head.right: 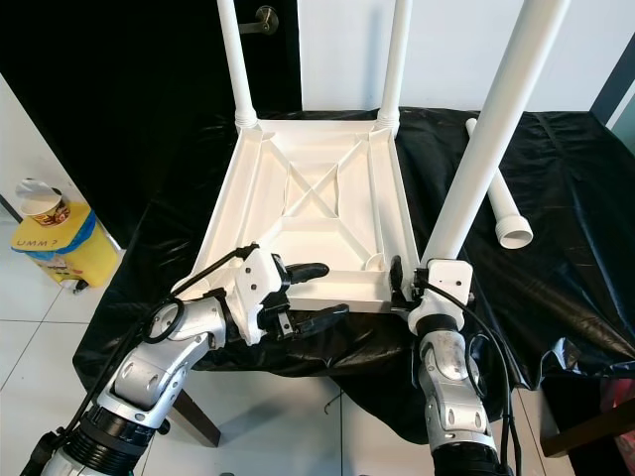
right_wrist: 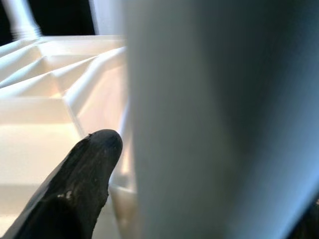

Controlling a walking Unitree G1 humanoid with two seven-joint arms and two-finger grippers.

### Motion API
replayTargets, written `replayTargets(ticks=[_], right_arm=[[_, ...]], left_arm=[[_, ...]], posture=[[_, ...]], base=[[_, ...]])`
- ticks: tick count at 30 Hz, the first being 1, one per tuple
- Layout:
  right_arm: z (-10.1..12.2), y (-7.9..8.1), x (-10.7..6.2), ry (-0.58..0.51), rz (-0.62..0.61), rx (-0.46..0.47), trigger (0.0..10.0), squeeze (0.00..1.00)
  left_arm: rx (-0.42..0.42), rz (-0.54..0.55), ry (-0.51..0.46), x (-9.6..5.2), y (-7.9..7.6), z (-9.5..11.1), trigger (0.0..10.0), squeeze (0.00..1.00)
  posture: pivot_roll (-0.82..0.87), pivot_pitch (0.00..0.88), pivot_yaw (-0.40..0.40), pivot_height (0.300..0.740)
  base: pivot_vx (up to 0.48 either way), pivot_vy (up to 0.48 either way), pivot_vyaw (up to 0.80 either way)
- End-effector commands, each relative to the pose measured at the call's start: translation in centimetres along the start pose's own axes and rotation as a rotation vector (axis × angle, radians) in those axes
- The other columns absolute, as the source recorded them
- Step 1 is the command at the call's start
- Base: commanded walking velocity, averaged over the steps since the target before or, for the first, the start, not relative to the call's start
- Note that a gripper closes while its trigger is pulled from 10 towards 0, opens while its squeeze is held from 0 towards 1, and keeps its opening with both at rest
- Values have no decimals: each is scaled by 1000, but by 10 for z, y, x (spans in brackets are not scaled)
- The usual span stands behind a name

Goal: Building children table

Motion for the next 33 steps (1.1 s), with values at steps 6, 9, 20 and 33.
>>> replayTargets(ticks=[6, 9, 20, 33], right_arm=[[11, -1, -6, 10, 182, -6, 10000, 0], [15, -3, -6, 30, 275, -33, 10000, 0], [10, -4, 4, 138, 484, -113, 10000, 0], [-12, -4, 2, 209, 522, -112, 0, 0]], left_arm=[[1, 56, 39, -2, 6, -6, 10000, 0], [0, 46, 43, -2, 4, -7, 10000, 0], [4, 51, 44, -3, 8, -7, 10000, 0], [-20, 67, 38, 3, 3, -12, 10000, 0]], posture=[[-10, 0, -14, 740], [-9, 1, -12, 740], [2, 0, -22, 740], [16, 0, -46, 740]], base=[[0, 0, 0], [0, 0, 0], [0, 0, 0], [0, 0, 0]])
Point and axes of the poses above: a point about 5 cm out from each wrist's last joint towards the gripper, its own x axis pointing out of the wrist towards the gripper, its own z axis along the axis of the wrist's last joint, y = z × x, the point moved 5 cm from there along x, pointing out of the wrist towards the gripper, and after that the axes turned 14 degrees about x, right-handed, at the moved point
